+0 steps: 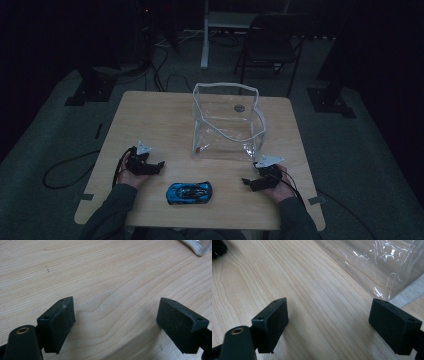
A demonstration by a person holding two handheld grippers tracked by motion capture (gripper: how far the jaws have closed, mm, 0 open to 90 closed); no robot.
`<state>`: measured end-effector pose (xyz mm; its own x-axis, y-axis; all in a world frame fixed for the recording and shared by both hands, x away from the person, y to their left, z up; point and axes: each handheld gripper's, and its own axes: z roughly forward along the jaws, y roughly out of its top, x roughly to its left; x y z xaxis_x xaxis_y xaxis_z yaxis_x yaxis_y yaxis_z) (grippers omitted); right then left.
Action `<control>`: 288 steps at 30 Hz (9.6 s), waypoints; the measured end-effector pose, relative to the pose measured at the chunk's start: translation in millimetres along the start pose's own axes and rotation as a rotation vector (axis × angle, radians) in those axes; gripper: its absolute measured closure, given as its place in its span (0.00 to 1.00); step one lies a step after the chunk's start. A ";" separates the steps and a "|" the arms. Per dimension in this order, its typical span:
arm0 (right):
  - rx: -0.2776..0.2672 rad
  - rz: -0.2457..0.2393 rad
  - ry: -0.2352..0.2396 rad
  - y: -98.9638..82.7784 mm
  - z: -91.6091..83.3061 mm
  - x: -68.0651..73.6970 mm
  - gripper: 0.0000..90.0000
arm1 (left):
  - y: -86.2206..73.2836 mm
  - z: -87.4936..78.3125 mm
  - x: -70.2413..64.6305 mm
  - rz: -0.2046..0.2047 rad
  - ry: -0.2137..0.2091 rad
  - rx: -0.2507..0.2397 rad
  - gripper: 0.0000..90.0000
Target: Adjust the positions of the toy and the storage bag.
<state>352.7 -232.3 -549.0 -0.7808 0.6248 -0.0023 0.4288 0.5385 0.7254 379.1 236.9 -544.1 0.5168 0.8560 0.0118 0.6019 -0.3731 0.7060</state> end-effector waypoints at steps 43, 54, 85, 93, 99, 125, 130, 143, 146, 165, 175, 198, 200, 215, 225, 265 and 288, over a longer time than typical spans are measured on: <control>-0.124 0.099 -0.177 9.0 -43.7 -15.3 0.63 | 13.4 -17.4 -8.2 0.019 -0.146 -0.071 0.37; -0.125 0.093 -0.193 17.9 -53.1 -22.1 0.66 | 23.8 -18.4 -14.3 0.055 -0.152 -0.073 0.39; -0.145 0.065 -0.206 42.7 -46.0 -39.7 0.91 | 72.4 -6.8 -49.6 0.187 -0.222 -0.106 0.49; -0.145 0.052 -0.203 41.8 -47.9 -38.6 0.94 | 85.5 -0.8 -63.8 0.232 -0.238 -0.109 0.57; -0.140 0.047 -0.204 42.4 -48.0 -38.7 0.94 | 96.1 4.2 -74.0 0.255 -0.252 -0.118 0.64; -0.145 0.042 -0.190 45.4 -44.5 -38.0 0.95 | 108.5 8.2 -86.5 0.305 -0.185 -0.124 0.97; -0.146 0.034 -0.180 49.9 -40.6 -35.3 0.95 | 105.0 4.7 -81.1 0.292 -0.169 -0.124 0.97; -0.158 0.005 -0.142 64.4 -27.4 -25.3 0.95 | 92.6 -6.5 -63.3 0.257 -0.139 -0.129 0.97; -0.161 0.000 -0.135 67.0 -24.4 -23.1 0.95 | 90.6 -9.2 -60.6 0.247 -0.132 -0.134 0.97; -0.168 -0.041 -0.090 74.2 -15.9 -7.4 0.95 | 71.7 -28.4 -49.4 0.215 -0.113 -0.153 0.97; -0.165 -0.069 -0.079 75.6 -17.6 2.4 0.95 | 62.9 -36.8 -49.2 0.216 -0.119 -0.156 0.97; -0.154 -0.100 -0.086 67.0 -26.9 13.9 0.93 | 54.9 -42.8 -57.4 0.246 -0.144 -0.147 0.95; -0.163 -0.105 -0.093 66.2 -30.5 17.3 0.84 | 53.9 -46.4 -56.4 0.245 -0.156 -0.154 0.86; -0.175 -0.164 -0.029 57.0 -40.4 48.5 0.59 | 19.9 -70.9 -49.2 0.254 -0.218 -0.126 0.56; -0.125 -0.195 0.023 52.4 -18.5 64.9 0.54 | -4.5 -68.1 -60.3 0.276 -0.275 -0.084 0.44; 0.004 -0.261 0.165 49.2 27.8 96.9 0.55 | -37.0 -49.2 -86.9 0.349 -0.406 0.066 0.28; -0.048 -0.187 0.145 48.3 22.3 84.9 0.57 | -19.9 -28.2 -112.7 0.387 -0.361 0.044 0.24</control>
<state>317.3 -140.6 -529.6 -0.9030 0.4275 -0.0432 0.2517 0.6076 0.7533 291.7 157.9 -539.5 0.8782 0.4780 0.0160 0.3464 -0.6588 0.6678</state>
